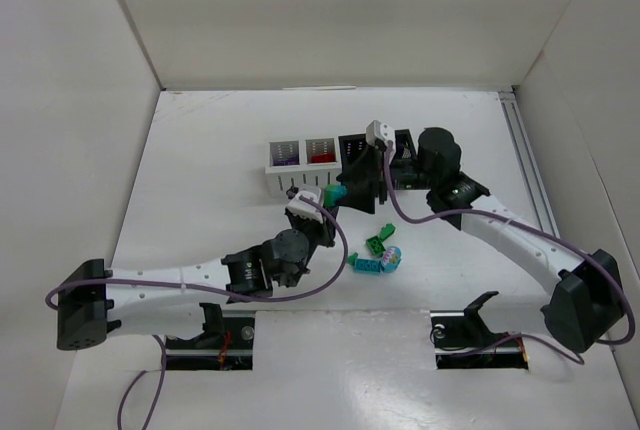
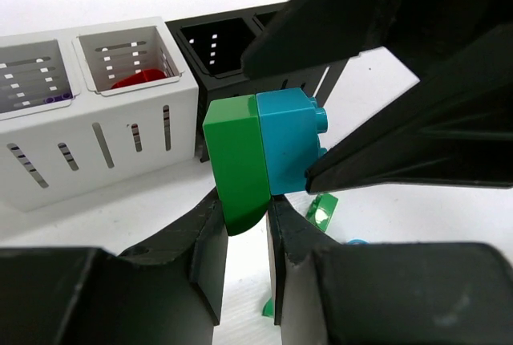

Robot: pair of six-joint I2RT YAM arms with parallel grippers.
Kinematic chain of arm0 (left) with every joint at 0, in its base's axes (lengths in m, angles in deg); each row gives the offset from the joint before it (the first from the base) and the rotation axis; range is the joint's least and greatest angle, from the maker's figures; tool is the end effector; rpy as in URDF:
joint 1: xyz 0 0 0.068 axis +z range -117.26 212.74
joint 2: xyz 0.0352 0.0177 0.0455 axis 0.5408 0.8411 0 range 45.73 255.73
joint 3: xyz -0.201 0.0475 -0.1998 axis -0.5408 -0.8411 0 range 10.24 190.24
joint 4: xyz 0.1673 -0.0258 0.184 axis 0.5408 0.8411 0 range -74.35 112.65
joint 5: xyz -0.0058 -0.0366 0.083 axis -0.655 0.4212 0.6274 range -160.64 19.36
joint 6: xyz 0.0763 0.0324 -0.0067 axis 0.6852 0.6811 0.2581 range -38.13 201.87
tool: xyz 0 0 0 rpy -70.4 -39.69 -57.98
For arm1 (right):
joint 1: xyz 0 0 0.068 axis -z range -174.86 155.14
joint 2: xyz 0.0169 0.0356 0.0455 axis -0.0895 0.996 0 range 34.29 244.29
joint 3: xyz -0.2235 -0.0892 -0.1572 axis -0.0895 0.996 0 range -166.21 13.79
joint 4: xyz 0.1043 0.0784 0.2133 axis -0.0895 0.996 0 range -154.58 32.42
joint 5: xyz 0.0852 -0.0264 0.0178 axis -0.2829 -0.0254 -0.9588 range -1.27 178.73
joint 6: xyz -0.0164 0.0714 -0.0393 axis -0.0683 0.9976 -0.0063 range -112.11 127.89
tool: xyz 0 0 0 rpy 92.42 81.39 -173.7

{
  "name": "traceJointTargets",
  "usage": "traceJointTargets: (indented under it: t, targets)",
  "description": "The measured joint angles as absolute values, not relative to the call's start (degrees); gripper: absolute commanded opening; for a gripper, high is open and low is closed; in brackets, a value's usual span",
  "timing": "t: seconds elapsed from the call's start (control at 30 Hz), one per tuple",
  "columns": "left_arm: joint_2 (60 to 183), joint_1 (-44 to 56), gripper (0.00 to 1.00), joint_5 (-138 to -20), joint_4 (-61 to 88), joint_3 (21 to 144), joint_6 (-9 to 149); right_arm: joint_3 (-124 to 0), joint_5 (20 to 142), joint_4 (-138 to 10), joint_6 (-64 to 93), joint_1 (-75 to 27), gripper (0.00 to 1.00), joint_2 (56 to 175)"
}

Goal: Sort the legos into containers by color

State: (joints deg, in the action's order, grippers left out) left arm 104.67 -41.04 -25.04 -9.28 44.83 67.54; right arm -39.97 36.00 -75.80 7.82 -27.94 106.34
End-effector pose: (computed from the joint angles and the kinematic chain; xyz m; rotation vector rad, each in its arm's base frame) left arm 0.1162 -0.2137 0.3124 0.1864 1.5831 -0.5875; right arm 0.2124 0.2072 0.3484 -1.1577 1.3689 1.1924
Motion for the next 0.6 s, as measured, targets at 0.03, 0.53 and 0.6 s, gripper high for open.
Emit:
traceJointTargets:
  t: [0.03, 0.53, 0.6]
  targets:
    - [104.4, -41.0, 0.00, -25.0, -9.6, 44.6, 67.5, -40.0, 36.0, -75.8, 7.8, -27.9, 0.78, 106.7]
    - [103.3, -40.9, 0.00, -23.9, -13.3, 43.2, 68.9, -41.0, 34.7, -75.8, 7.7, -28.4, 0.68, 109.4]
    - [103.3, -40.9, 0.00, -23.9, -13.7, 43.1, 68.9, -41.2, 34.9, -75.8, 7.7, -28.4, 0.69, 109.5]
